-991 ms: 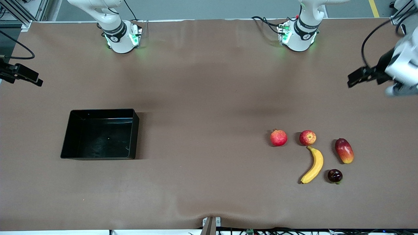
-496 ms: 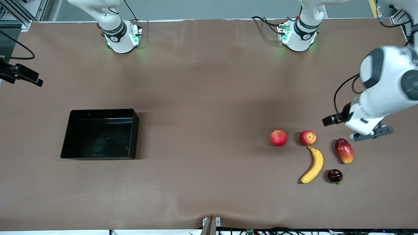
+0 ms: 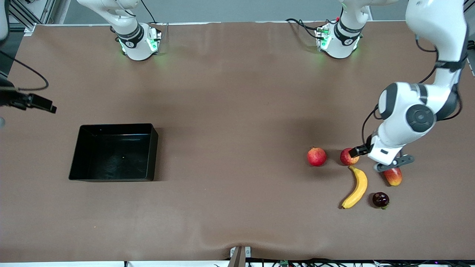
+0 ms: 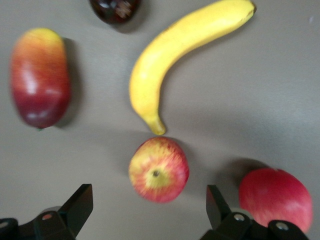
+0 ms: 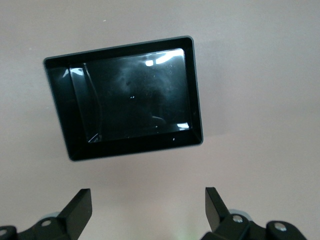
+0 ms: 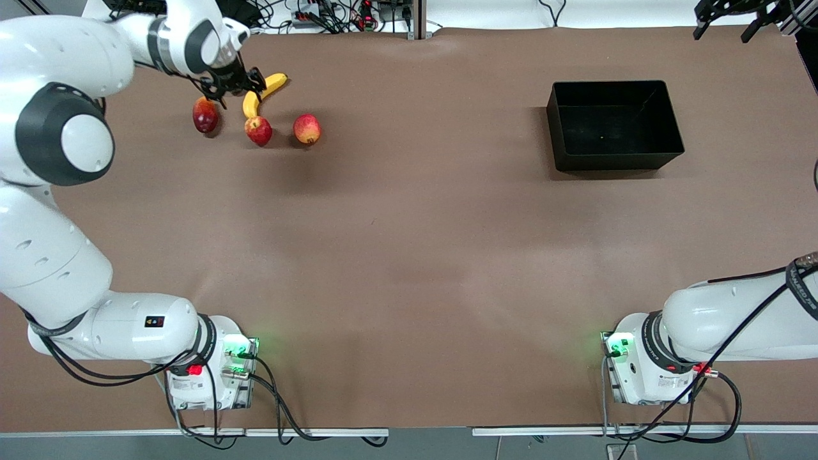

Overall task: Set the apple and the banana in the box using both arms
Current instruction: 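Grasp the red-yellow apple with the left gripper while the right gripper reaches the tray, then lift the apple with the left gripper while the right gripper drags the tray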

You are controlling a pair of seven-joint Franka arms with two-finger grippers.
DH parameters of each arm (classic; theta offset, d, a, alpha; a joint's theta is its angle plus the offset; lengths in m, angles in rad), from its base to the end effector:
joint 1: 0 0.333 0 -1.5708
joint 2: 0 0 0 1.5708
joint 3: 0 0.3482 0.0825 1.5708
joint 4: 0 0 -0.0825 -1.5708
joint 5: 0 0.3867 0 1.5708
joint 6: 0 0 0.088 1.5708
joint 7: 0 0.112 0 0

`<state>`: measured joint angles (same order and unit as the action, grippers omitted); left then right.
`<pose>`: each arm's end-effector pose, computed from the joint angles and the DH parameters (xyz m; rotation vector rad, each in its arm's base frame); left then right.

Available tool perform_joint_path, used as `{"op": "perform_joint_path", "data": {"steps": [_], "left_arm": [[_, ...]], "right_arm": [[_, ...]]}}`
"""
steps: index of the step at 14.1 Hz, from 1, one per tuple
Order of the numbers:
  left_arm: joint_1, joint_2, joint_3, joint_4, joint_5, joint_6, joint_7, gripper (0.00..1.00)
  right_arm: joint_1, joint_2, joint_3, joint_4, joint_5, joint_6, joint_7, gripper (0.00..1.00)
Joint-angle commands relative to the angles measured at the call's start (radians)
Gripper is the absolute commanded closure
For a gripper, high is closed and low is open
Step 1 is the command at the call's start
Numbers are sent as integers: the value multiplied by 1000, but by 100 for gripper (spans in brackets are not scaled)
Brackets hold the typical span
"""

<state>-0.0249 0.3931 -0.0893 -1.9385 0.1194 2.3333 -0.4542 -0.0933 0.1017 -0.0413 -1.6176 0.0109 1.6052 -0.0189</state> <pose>0.6314 -0.0666 0.3052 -3.0654 -0.4078 -0.0291 0.5817 -0.0764 0.5742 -3.1159 0.1821 0.1768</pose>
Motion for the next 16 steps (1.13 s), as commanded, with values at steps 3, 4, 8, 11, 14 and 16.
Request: {"op": "perform_joint_path", "data": {"steps": [3, 4, 8, 11, 14, 16], "left_arm": [[6, 98, -3, -13, 23, 112, -21, 0], [6, 108, -1, -13, 23, 113, -21, 0], [10, 118, -3, -13, 19, 109, -20, 100], [10, 102, -3, -8, 20, 98, 0, 100], [11, 50, -1, 15, 28, 84, 2, 100], [11, 29, -1, 88, 28, -45, 2, 100]], "right_arm": [[-72, 81, 9, -82, -8, 175, -120, 0], [-83, 108, 9, -81, -8, 192, -139, 0], [-115, 205, 9, -82, -6, 283, -191, 0], [-120, 280, 9, -82, -6, 344, -191, 0], [-125, 354, 9, -85, -8, 427, -231, 0], [-149, 391, 9, -114, -8, 504, -269, 0]]}}
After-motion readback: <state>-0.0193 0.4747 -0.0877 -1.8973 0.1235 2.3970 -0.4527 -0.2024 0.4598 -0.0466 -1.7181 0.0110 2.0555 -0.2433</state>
